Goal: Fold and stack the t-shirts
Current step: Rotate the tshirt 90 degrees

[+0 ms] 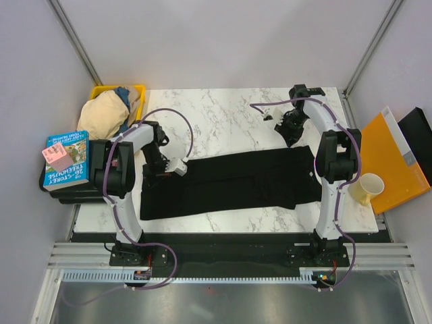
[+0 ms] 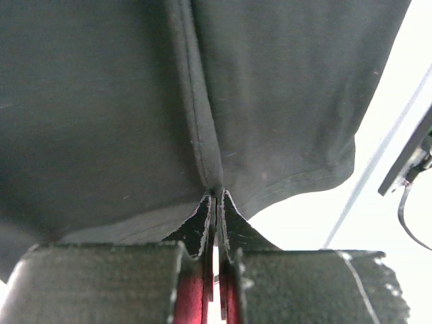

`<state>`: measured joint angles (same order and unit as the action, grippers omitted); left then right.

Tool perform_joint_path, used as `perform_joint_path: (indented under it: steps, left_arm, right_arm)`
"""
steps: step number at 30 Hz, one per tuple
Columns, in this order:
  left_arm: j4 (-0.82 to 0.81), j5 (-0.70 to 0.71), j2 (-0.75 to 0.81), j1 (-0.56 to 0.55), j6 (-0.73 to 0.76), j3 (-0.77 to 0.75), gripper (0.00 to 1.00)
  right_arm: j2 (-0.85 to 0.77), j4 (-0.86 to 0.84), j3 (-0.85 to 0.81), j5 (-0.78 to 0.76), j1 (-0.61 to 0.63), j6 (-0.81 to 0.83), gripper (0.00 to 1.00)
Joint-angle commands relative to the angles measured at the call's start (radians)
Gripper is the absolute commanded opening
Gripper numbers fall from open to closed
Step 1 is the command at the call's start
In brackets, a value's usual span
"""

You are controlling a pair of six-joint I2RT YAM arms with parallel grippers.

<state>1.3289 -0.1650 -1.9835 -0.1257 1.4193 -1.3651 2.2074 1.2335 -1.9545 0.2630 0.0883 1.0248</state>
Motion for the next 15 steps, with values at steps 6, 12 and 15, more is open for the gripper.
perform_joint_path:
  steps: [6, 12, 15]
  left_arm:
    - [0.210, 0.111, 0.121, -0.002, 0.112, 0.116, 0.18]
    - [0.210, 0.137, 0.107, -0.005, 0.104, 0.093, 0.43]
    - [0.210, 0.142, 0.120, -0.009, 0.124, 0.093, 0.45]
  right_arm:
    - [-0.055, 0.001, 0.022, -0.004, 0.007, 0.008, 0.22]
    - [-0.055, 0.004, 0.029, -0.005, 0.010, 0.009, 0.27]
    - [-0.060, 0.004, 0.039, -0.007, 0.011, 0.012, 0.27]
